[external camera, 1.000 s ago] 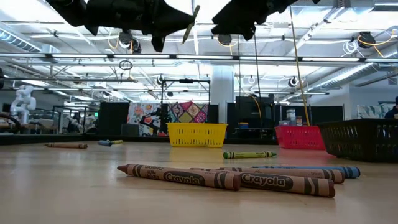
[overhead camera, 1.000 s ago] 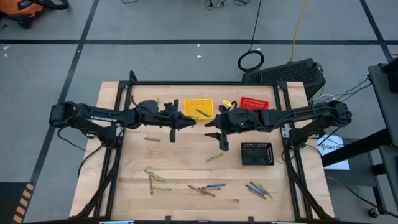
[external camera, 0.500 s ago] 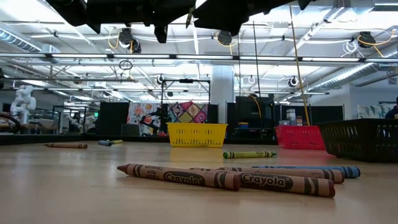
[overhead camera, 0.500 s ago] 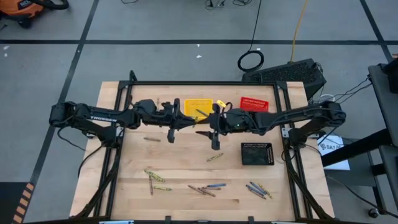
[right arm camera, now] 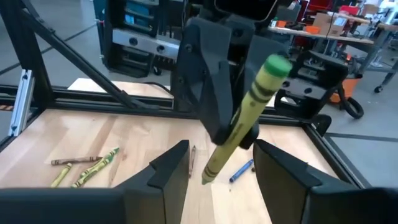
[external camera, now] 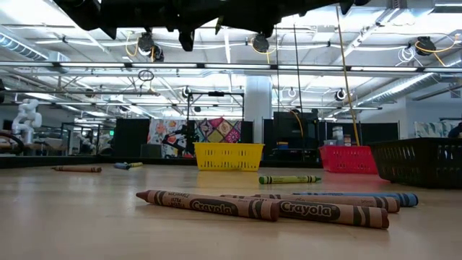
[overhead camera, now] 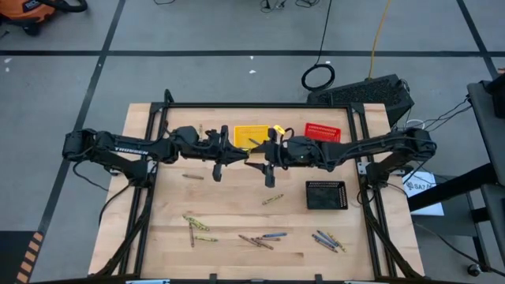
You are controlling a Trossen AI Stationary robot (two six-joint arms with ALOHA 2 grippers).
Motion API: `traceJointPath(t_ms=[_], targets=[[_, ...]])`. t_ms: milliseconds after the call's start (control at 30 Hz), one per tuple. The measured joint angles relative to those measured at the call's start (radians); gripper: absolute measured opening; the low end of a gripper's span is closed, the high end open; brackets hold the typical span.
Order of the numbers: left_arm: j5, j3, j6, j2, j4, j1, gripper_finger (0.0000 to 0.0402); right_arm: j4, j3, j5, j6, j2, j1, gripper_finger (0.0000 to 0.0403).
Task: Sort crayons
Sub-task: Put the green crayon into the black bin
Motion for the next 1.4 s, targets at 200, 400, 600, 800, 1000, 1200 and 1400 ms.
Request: traceJointPath(t_ms=[200,400,600,800,1000,1200,1400], targets=[[0.0,0.0,0.0,0.0,-0.001,0.0,0.0008,0.028,0.0,0.001,-0.004,0.024,0.0,0.0151],[0.0,0.0,0.0,0.0,-0.004,0.0,0.0008,0.055,0.0,0.003,-0.019,0.022,-0.001,0.0118],[-0.001,0.0,0.006,0.0,-0.004,0.0,0.0008,0.04,0.0,0.003,-0.014,0.022,-0.006,0.0087],[-0.006,0.0,0.01,0.0,-0.002,0.0,0.0008,0.035,0.0,0.001,0.002,0.022,-0.013,0.0032],[-0.006,0.0,0.013,0.0,-0.002,0.0,0.0008,0.036,0.0,0.001,0.016,0.022,-0.014,0.0009],[-0.005,0.0,0.029,0.0,-0.018,0.0,0.0009,0.007,0.0,0.0,0.053,0.022,-0.012,0.0004],[-0.005,0.0,0.054,0.001,-0.044,0.0,0.0032,-0.036,0.0,0.0,0.05,0.022,-0.007,0.0003]])
